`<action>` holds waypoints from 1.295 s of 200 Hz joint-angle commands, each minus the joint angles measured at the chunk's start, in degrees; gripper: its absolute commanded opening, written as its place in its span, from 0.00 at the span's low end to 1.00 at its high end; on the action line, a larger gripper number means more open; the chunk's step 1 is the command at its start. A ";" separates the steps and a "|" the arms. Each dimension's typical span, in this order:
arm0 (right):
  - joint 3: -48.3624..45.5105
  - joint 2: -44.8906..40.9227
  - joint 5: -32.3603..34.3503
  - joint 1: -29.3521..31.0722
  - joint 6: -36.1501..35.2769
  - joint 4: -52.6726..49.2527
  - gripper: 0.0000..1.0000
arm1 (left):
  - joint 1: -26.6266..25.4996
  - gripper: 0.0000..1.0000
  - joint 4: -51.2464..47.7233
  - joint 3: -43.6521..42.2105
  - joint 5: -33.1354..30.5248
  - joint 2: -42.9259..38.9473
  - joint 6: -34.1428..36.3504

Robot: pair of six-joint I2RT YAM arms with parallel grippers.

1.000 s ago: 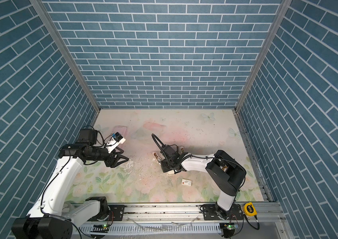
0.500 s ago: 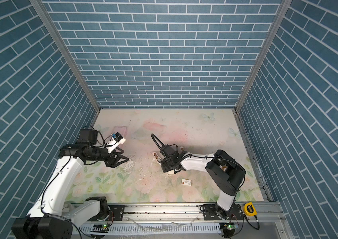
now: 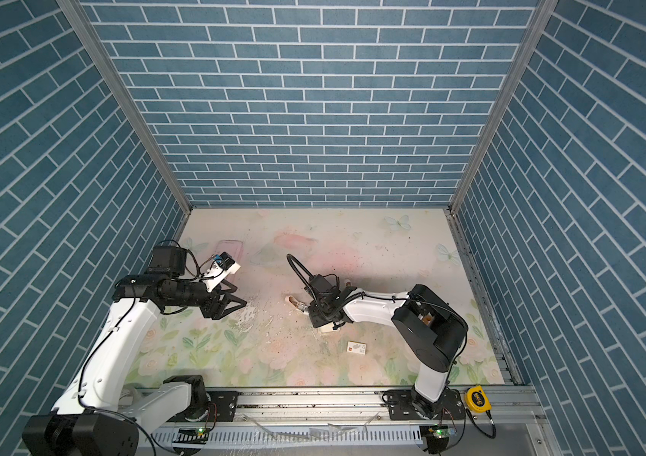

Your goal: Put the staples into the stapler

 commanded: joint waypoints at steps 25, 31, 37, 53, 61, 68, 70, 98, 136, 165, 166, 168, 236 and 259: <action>1.12 1.38 1.13 -0.71 -1.29 -1.61 0.28 | 0.37 0.69 0.30 -1.34 0.56 -0.74 0.39; 1.05 1.15 1.01 -0.77 -1.18 -1.62 0.28 | 0.41 0.69 0.42 -1.45 0.24 -0.82 0.72; 0.91 0.89 0.90 -0.92 -1.08 -1.62 0.28 | 0.37 0.69 0.47 -1.70 -0.11 -0.82 1.08; 0.17 -0.35 0.37 -1.51 -0.41 -1.41 0.28 | 0.37 0.69 0.97 -2.34 -0.93 -0.43 2.76; -0.43 -1.12 -0.62 -2.07 0.10 -1.19 0.28 | 0.37 0.69 1.25 -2.34 -1.43 0.13 3.45; -0.77 -1.75 -1.65 -2.58 0.77 -0.96 0.28 | 0.37 0.69 1.20 -2.20 -1.66 0.74 4.39; -0.88 -2.02 -1.98 -2.70 0.97 -0.83 0.28 | 0.37 0.69 1.18 -2.15 -1.63 0.92 4.66; -0.53 -3.86 -6.13 -4.15 4.33 -1.54 0.28 | 0.28 0.69 2.26 -1.94 -2.63 3.38 7.94; 2.27 -3.23 -10.27 -4.75 8.36 -3.56 0.27 | 0.19 0.68 2.85 -0.52 -2.34 8.55 11.72; 4.64 -0.78 -11.37 -4.86 11.50 -6.86 0.27 | -0.24 0.67 4.75 -0.60 -1.22 10.88 13.34; 4.65 -0.76 -11.37 -4.84 11.59 -6.84 0.27 | -0.24 0.67 4.90 -0.65 -1.20 11.05 13.38; 4.65 -0.74 -11.44 -4.85 11.78 -6.78 0.27 | -0.25 0.67 5.12 -0.68 -1.18 11.26 13.48; 6.15 1.73 -10.59 -5.32 15.00 -9.94 0.24 | -1.03 0.63 7.10 2.20 2.03 20.05 12.97; 6.38 1.73 -10.34 -5.35 15.52 -9.39 0.24 | -1.57 0.63 8.48 2.47 1.99 21.28 12.74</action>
